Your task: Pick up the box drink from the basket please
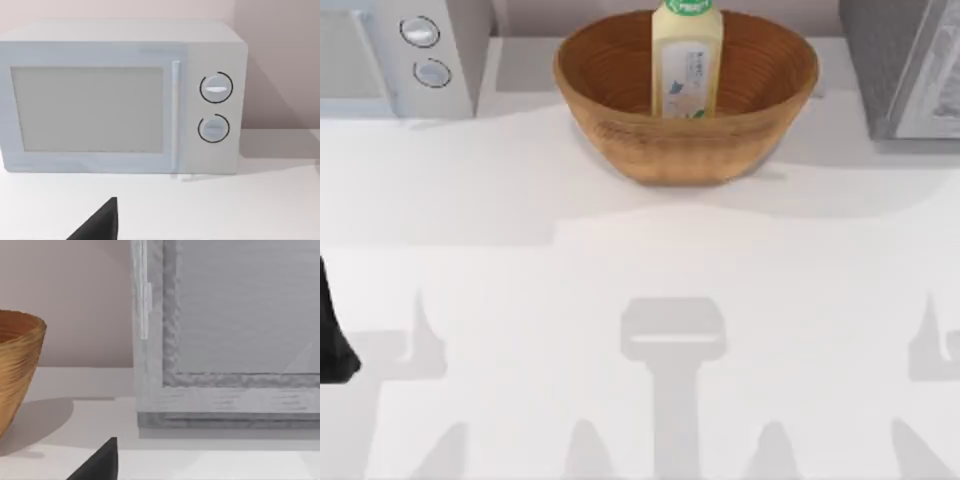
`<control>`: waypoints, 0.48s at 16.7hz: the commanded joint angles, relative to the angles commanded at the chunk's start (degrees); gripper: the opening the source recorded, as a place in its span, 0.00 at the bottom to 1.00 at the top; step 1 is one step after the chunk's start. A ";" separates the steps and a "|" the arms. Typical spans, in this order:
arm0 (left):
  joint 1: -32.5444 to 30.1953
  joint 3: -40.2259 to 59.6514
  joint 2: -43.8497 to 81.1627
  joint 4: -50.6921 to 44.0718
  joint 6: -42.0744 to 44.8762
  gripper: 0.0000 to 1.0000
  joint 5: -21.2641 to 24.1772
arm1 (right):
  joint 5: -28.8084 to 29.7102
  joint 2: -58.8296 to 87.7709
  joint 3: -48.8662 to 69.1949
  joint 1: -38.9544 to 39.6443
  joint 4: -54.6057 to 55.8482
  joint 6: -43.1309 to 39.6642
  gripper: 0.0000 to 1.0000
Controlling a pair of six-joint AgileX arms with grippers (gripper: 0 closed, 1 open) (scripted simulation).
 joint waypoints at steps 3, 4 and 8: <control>-0.19 0.19 0.56 0.09 -0.05 1.00 -0.19 | 0.00 0.00 0.00 0.00 0.00 0.00 1.00; -0.59 0.64 1.70 0.35 -0.13 1.00 -0.57 | 0.00 0.00 0.00 0.00 0.00 0.00 1.00; -4.06 5.71 11.77 3.78 -0.40 1.00 -3.90 | 0.00 0.00 0.00 0.00 0.00 0.00 1.00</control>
